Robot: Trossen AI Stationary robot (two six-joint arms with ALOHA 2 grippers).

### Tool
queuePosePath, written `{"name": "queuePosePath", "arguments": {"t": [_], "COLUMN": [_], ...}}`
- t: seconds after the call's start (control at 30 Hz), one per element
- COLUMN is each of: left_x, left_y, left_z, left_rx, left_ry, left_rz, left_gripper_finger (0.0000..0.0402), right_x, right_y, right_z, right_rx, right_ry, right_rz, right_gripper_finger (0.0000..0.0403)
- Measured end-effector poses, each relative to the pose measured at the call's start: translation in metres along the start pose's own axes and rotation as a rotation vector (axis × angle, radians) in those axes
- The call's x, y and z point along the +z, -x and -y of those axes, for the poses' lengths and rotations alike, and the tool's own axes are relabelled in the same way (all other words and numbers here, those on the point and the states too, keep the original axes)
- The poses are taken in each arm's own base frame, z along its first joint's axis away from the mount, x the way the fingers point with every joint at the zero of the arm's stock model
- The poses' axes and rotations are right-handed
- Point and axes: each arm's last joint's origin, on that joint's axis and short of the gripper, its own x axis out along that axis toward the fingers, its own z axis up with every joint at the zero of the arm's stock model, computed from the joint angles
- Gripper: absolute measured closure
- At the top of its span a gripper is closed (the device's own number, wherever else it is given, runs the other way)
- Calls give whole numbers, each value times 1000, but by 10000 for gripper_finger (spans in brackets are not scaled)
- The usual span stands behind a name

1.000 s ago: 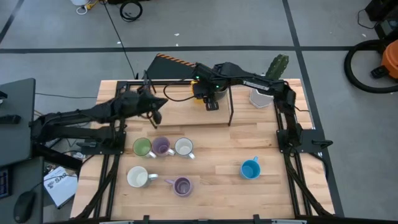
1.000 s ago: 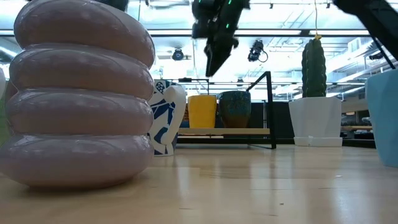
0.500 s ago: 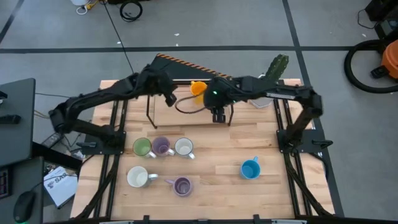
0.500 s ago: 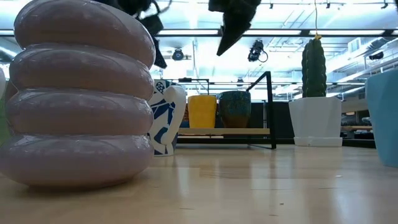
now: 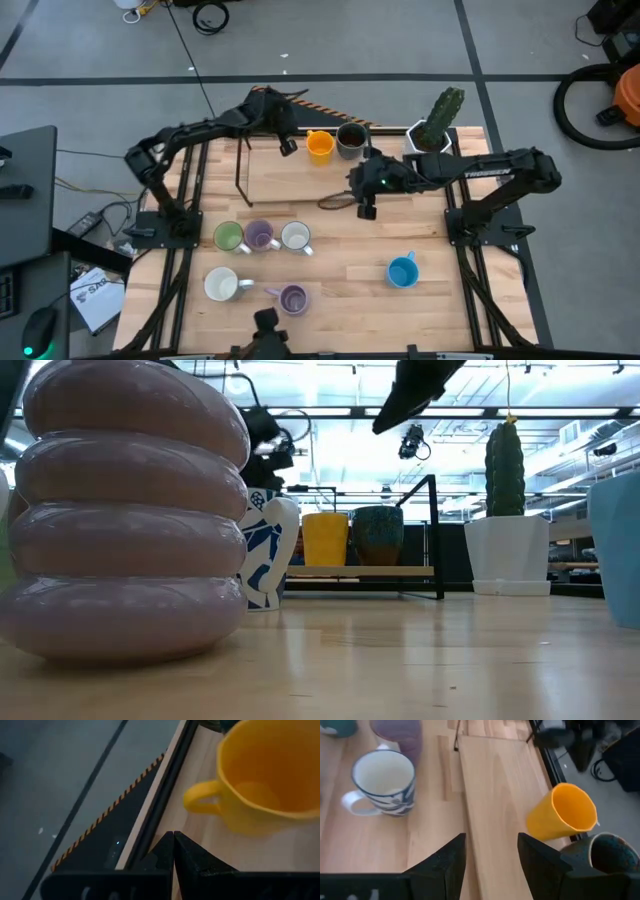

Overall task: Place coffee mugs
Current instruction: Put the yellow mug on the shelf

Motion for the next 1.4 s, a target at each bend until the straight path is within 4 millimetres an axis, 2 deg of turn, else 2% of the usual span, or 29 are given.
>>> {"name": "queuePosePath", "arguments": {"t": [0.23, 0.5, 0.63, 1.2, 1.4], "left_x": [6, 13, 18, 18, 22], "left_y": [-31, -50, -50, -49, -40], "left_z": [0, 7, 8, 15, 16], "left_rx": [-103, -70, -21, -63, -27], "left_ry": [-19, -39, -50, -52, -64], "left_rz": [-35, -24, 2, -15, -22], "left_gripper_finger": [386, 386, 386, 386, 386], "right_x": [0, -2, -2, -7, -11], "right_y": [5, 7, 7, 8, 9], "right_z": [-18, -22, -23, -24, -27], "right_rx": [-25, -46, -44, -41, -36], "right_ry": [11, -19, -22, -69, -96], "right_rz": [-3, -15, -17, -63, -104], "right_gripper_finger": [220, 220, 220, 220, 220]}}
